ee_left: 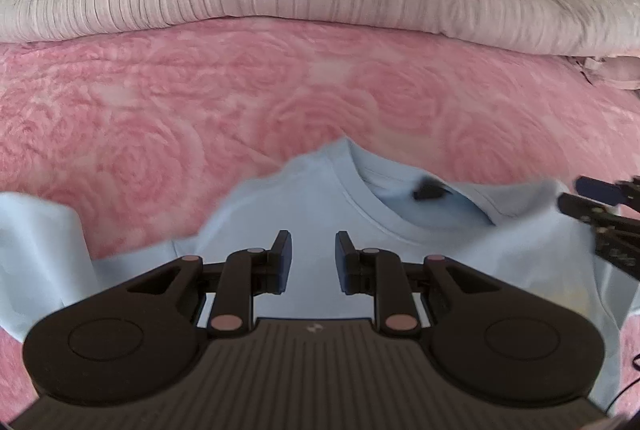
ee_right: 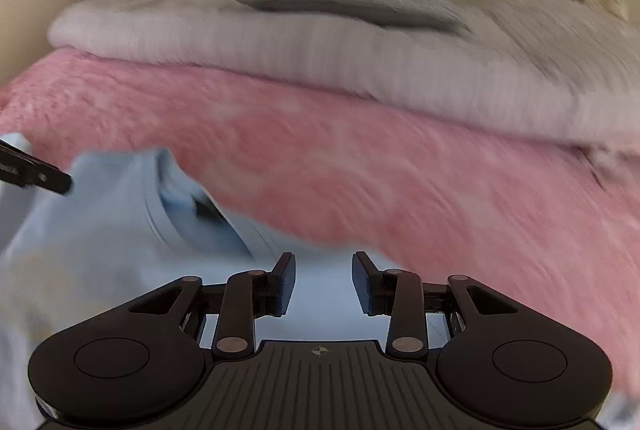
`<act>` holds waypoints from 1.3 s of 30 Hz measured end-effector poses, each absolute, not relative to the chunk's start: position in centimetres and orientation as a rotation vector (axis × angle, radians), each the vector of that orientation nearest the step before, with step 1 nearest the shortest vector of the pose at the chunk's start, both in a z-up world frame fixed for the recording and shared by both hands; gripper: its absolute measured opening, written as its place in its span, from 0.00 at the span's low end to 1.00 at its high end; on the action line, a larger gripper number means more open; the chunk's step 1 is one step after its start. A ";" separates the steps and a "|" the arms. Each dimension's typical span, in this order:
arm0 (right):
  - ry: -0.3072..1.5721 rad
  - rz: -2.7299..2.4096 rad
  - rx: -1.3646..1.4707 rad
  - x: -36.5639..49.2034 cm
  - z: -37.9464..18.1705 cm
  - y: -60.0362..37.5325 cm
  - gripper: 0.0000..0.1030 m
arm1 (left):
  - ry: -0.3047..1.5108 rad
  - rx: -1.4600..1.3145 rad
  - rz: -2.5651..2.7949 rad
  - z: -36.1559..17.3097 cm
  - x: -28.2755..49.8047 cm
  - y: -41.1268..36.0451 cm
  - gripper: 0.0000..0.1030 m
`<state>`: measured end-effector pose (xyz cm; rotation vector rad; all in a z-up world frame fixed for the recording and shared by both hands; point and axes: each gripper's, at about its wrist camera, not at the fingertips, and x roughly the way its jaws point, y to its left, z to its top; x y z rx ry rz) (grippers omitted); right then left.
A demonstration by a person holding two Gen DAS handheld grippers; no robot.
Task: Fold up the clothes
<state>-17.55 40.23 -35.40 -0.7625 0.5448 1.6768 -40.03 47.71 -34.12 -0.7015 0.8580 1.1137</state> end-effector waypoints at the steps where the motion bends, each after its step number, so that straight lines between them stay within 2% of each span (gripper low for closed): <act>1: 0.552 1.677 -0.796 -18.3 -36.1 41.0 0.35 | 0.860 -0.705 1.114 -34.3 -40.2 48.0 0.19; 6: 0.575 1.666 -0.977 -22.0 -39.9 44.4 0.35 | 0.870 -0.738 1.111 -35.6 -41.2 48.8 0.19; 9: 0.478 1.600 -1.116 -23.1 -42.0 44.3 0.35 | 0.879 -0.756 1.110 -36.5 -41.8 49.1 0.19; 12: 0.485 1.586 -1.122 -22.6 -42.7 44.7 0.35 | 0.882 -0.773 1.109 -37.0 -42.3 49.4 0.19; 13: 0.497 1.592 -1.121 -22.3 -42.7 45.0 0.26 | 0.883 -0.778 1.108 -37.1 -42.4 49.5 0.19; 14: 0.499 1.599 -1.129 -22.2 -42.6 45.3 0.11 | 0.882 -0.779 1.107 -37.1 -42.5 49.5 0.19; 18: 0.457 1.621 -1.040 -21.0 -39.7 46.8 0.00 | 0.868 -0.769 1.103 -36.7 -42.7 49.6 0.19; 21: 0.443 1.593 -0.823 -18.5 -36.6 48.0 0.02 | 0.864 -0.756 1.113 -36.5 -42.8 49.9 0.19; 25: 0.608 1.529 -0.814 -14.8 -36.9 47.3 0.11 | 0.850 -0.750 1.132 -36.1 -43.1 50.1 0.19; 32: 0.888 1.401 -0.790 -8.3 -37.5 46.1 0.11 | 0.890 -0.696 1.154 -36.4 -43.3 49.7 0.19; 35: 0.954 1.320 -0.785 -6.0 -38.4 42.6 0.12 | 0.923 -0.681 1.160 -36.5 -44.1 49.3 0.19; 37: 1.032 1.271 -0.729 -4.2 -38.9 39.7 0.14 | 0.938 -0.675 1.162 -36.5 -44.9 49.0 0.25; 39: 1.151 1.207 -0.604 -2.1 -39.0 37.0 0.22 | 0.947 -0.656 1.161 -36.5 -45.5 48.8 0.31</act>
